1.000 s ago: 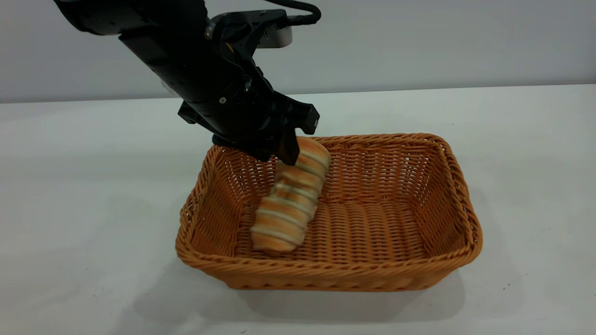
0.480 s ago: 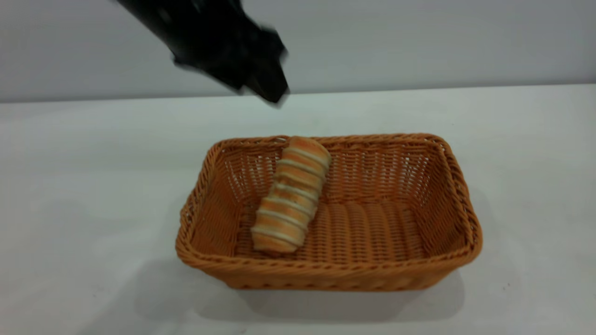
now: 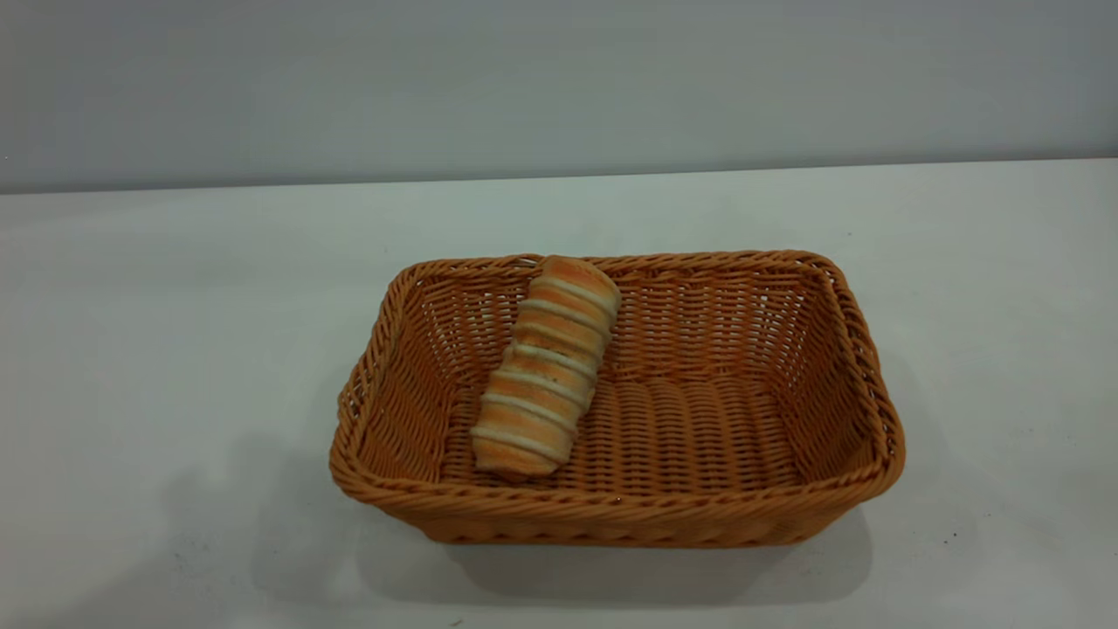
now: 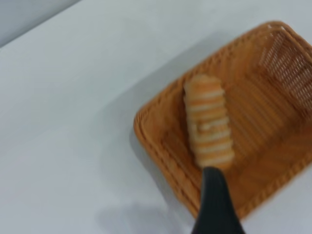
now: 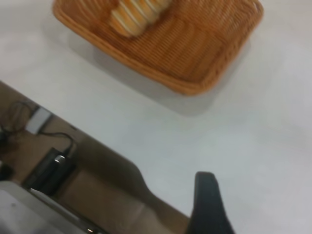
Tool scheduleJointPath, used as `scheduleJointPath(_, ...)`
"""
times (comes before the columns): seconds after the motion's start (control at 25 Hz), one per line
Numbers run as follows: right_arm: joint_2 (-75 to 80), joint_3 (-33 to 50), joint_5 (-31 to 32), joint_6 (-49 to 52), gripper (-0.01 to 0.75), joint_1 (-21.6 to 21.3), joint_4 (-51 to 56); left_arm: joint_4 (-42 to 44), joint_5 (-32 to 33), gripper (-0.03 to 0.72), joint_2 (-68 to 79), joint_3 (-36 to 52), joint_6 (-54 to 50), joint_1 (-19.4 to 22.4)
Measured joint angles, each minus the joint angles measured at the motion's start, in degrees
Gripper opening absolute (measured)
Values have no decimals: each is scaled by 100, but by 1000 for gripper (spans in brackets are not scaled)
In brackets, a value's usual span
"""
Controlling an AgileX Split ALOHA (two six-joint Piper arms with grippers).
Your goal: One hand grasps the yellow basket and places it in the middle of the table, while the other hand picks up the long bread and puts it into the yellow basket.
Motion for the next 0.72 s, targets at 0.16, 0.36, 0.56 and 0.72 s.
scheduleJointPath(0.16, -540, 591, -147, 206, 525, 0, -335, 40, 882, 545, -416, 0, 0, 146)
scheduleJointPath(0.36, -1013, 1074, -393, 542, 525, 0, -663, 168, 1601, 545, -615, 31, 0, 152)
scheduleJointPath(0.56, -1226, 1092, -315, 684, 525, 0, -857, 214, 1752, 545, -823, 214, -17, 152)
scheduleJointPath(0.72, -1281, 1093, -199, 739, 525, 0, -913, 279, 1759, 545, -1134, 762, -96, 152)
